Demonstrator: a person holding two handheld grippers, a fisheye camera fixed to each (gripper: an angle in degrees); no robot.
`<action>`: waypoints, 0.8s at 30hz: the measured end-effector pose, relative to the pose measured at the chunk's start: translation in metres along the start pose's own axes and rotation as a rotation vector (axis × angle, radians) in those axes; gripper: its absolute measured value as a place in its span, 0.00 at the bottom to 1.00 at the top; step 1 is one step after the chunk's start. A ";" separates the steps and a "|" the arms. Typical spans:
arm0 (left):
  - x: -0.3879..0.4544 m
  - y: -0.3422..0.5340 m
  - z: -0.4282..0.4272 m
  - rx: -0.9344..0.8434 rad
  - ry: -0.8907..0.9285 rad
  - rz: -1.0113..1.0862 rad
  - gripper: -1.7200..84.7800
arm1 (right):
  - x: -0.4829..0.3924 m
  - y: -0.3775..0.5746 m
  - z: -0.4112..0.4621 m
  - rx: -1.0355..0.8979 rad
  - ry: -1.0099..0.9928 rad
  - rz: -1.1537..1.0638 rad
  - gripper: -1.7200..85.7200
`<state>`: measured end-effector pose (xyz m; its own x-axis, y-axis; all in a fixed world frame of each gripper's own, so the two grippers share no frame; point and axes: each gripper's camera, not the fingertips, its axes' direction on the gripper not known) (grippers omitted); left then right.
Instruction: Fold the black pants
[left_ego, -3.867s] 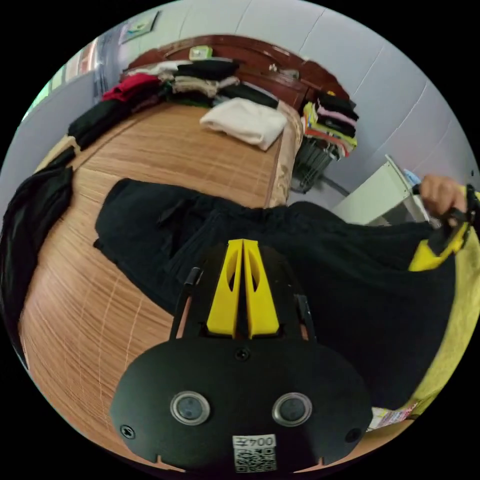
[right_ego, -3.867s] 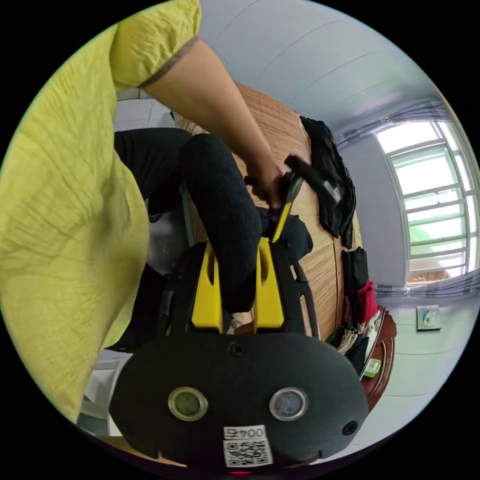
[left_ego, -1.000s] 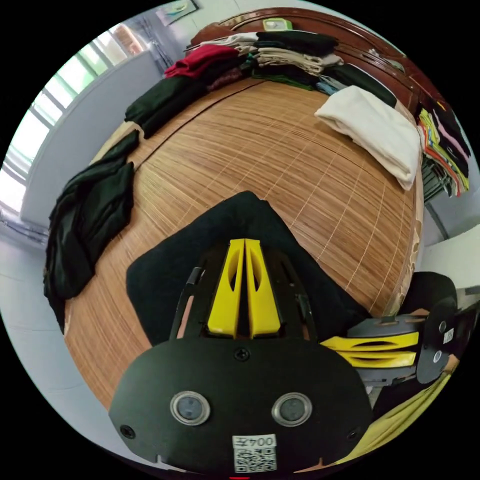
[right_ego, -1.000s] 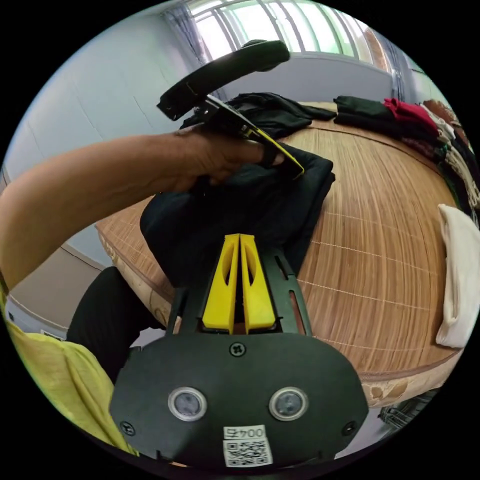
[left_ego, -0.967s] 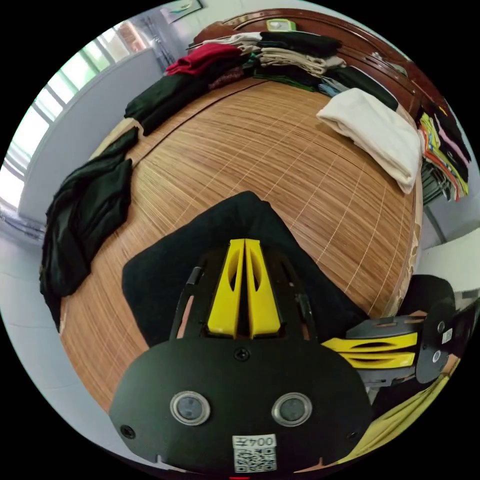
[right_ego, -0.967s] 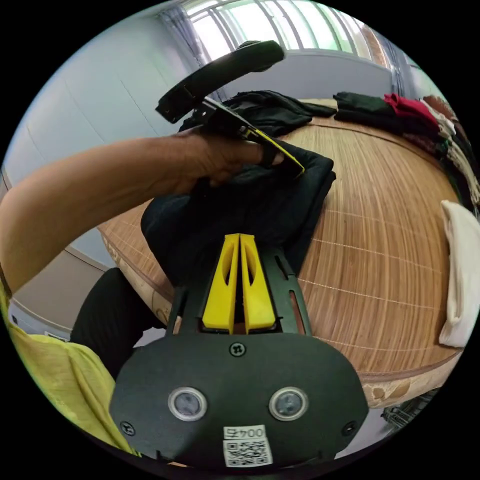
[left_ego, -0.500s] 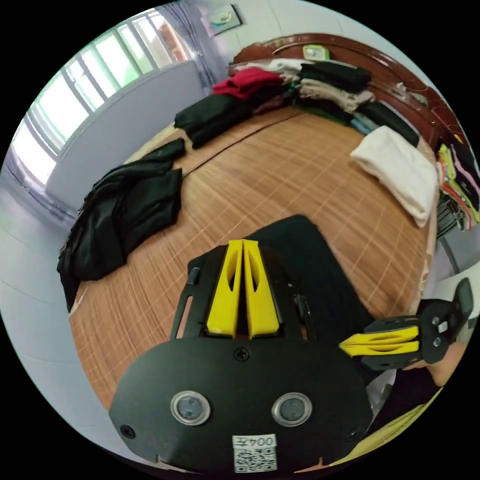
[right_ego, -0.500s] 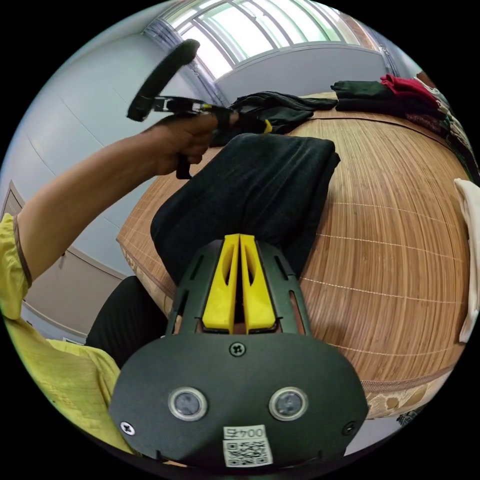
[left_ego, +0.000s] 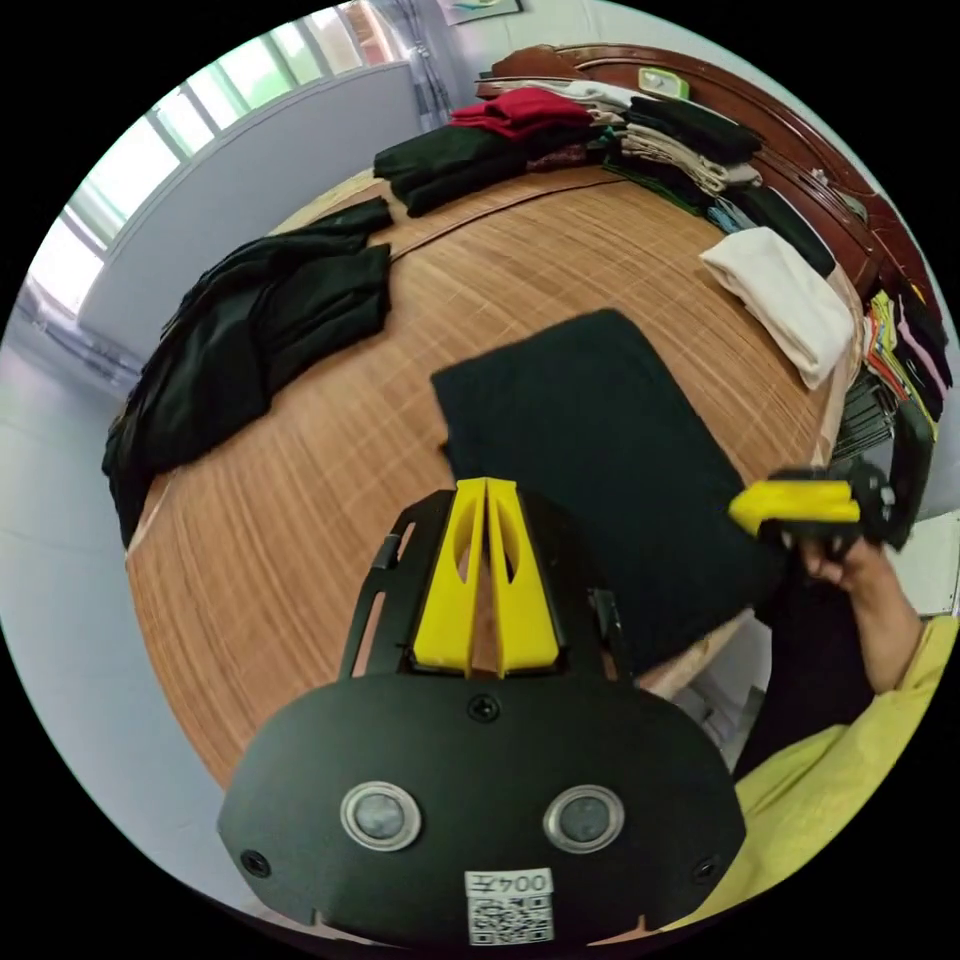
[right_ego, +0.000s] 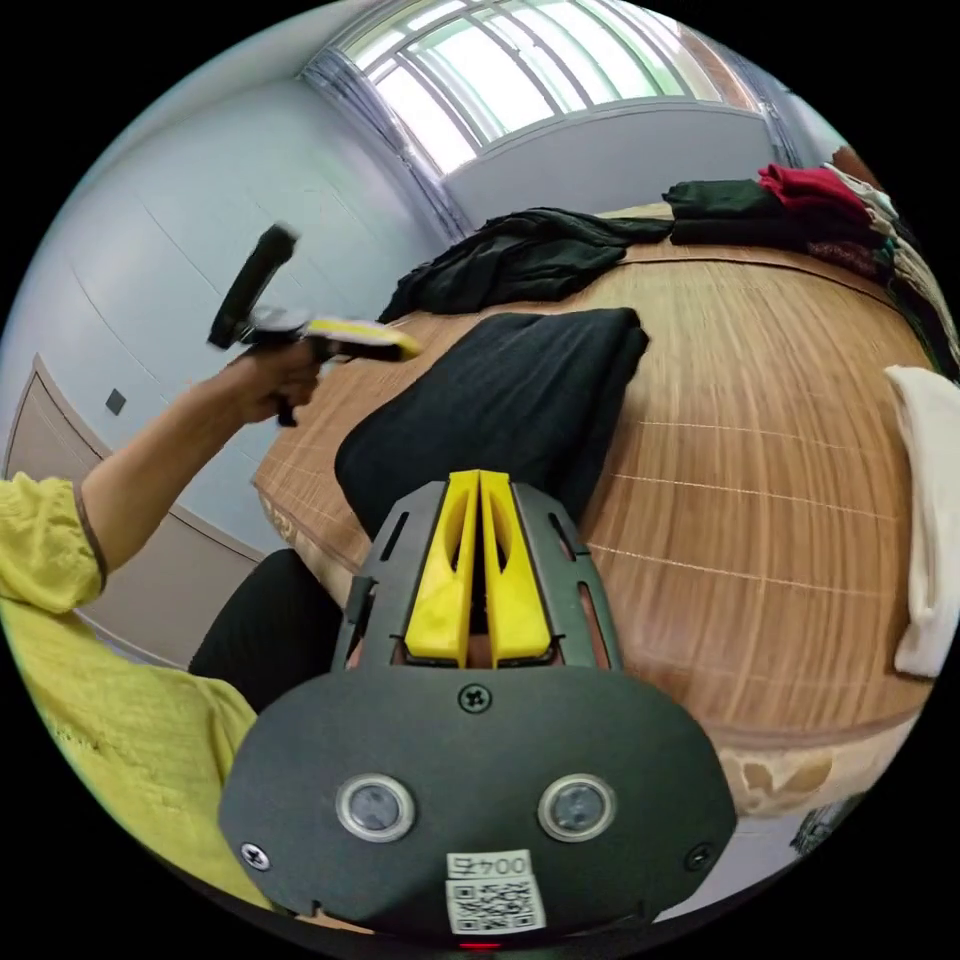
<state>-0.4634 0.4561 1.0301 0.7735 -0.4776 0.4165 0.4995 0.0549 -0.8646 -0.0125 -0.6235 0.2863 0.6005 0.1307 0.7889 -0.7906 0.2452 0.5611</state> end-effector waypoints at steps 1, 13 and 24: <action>-0.011 0.036 -0.007 -0.014 0.004 -0.038 0.02 | 0.001 0.002 -0.009 -0.002 0.039 0.019 0.01; -0.026 0.215 0.001 0.040 0.190 -0.181 0.03 | -0.065 -0.029 0.008 -0.337 0.206 -0.089 0.01; 0.014 0.111 0.070 -0.109 0.086 0.172 0.03 | -0.069 -0.091 0.139 -0.948 0.406 -0.172 0.01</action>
<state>-0.3698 0.5171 0.9595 0.8054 -0.5424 0.2390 0.3146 0.0493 -0.9479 0.0019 -0.7884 0.2157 0.8301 0.2920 0.4750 -0.3775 0.9213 0.0934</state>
